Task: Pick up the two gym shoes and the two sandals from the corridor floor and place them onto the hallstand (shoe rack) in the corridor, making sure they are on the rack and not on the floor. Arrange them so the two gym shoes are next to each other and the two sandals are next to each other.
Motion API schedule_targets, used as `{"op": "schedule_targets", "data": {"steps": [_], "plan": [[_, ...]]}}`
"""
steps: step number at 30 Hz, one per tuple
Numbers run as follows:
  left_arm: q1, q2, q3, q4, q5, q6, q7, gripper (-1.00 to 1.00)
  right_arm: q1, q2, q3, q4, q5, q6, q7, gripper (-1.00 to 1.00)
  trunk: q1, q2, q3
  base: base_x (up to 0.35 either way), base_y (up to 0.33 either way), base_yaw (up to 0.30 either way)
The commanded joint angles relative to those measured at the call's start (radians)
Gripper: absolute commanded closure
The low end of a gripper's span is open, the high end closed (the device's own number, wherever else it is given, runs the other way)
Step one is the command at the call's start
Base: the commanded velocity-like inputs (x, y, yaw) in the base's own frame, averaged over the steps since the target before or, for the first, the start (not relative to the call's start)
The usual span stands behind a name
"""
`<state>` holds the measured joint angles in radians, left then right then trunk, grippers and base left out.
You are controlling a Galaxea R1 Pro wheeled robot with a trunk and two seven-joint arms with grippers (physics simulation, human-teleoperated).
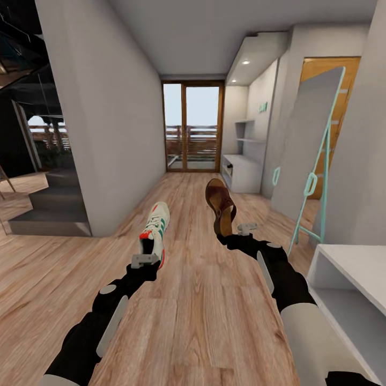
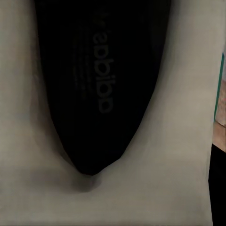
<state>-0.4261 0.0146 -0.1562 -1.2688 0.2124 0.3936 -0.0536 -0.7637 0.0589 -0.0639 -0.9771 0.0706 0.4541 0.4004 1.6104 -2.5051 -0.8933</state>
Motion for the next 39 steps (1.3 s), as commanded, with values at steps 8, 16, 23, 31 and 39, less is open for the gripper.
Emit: {"op": "schedule_targets", "data": {"steps": [8,16,23,31,39], "plan": [[-0.001,0.001,0.001,-0.001,0.006,0.006,0.0,1.0,-0.001,0.0,-0.006,-0.256,0.003,0.02,0.009,1.0,0.0,0.0,-0.001,0.341,0.0,0.0],[0.0,0.001,0.001,-0.001,0.007,0.005,0.0,1.0,0.0,0.001,-0.006,-0.132,0.002,0.017,0.009,1.0,0.0,0.0,-0.001,0.341,0.0,0.0],[0.0,0.001,0.001,-0.001,0.007,0.006,0.0,1.0,0.0,0.001,-0.007,-0.111,0.002,0.017,0.01,1.0,0.0,0.0,-0.001,0.341,0.001,0.0],[0.0,0.001,0.001,-0.001,0.007,0.007,0.0,1.0,-0.001,0.001,-0.007,-0.111,0.002,0.017,0.011,1.0,0.0,0.0,-0.001,0.341,0.07,0.0],[0.0,0.001,0.0,-0.001,0.007,0.007,0.0,1.0,0.0,0.001,-0.007,-0.111,0.002,0.017,0.012,1.0,0.0,0.0,-0.001,0.341,0.129,0.0]]}}
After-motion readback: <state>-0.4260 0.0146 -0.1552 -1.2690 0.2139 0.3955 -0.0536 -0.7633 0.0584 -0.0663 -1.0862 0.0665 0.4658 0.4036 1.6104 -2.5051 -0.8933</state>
